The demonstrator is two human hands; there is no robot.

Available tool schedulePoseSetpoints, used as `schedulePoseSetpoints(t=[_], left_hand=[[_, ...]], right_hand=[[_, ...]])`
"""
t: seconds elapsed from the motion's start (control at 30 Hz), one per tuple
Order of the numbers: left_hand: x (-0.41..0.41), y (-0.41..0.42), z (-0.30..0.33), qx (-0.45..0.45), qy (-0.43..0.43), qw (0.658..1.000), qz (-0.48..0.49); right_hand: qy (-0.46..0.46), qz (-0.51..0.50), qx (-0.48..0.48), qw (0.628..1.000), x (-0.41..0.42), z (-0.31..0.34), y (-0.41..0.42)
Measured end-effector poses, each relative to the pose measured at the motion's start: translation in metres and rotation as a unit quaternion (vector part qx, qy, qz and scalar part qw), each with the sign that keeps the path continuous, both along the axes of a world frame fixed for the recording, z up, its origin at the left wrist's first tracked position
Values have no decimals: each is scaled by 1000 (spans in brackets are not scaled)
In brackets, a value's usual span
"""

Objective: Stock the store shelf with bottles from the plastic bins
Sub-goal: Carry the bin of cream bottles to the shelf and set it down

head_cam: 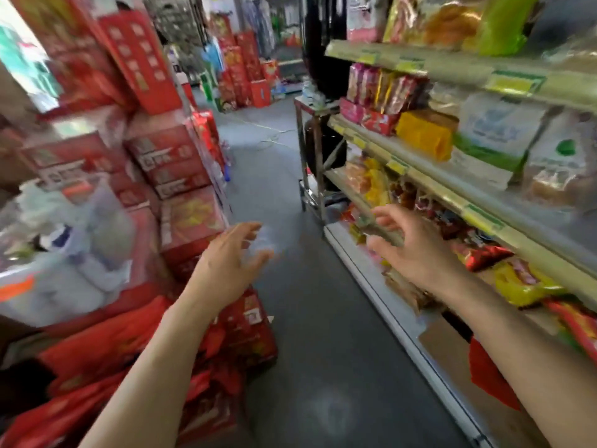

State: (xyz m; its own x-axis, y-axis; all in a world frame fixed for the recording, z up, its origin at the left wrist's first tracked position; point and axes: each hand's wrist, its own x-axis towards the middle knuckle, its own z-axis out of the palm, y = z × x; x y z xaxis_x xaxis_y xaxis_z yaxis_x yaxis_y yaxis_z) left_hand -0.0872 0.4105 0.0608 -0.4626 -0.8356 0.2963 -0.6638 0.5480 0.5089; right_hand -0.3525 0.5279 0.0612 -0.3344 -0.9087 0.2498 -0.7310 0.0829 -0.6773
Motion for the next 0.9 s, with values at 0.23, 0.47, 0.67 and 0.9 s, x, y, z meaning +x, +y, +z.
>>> schedulePoseSetpoints(t=[0.23,0.47,0.67,0.9], left_hand=[[54,-81,0,-13,12,993,115],[70,-147,-5,-1,31,970,241],[104,-172,2,23,45,925,376],[170,-175,18,8,-9,852,523]], right_hand=[[-15,106,-22,994,30,-1,-141],[34,252,-4,967,52,-6,-293],[116,410,45,904,106,8,-405],[185,518,8,835,212,31,-491]])
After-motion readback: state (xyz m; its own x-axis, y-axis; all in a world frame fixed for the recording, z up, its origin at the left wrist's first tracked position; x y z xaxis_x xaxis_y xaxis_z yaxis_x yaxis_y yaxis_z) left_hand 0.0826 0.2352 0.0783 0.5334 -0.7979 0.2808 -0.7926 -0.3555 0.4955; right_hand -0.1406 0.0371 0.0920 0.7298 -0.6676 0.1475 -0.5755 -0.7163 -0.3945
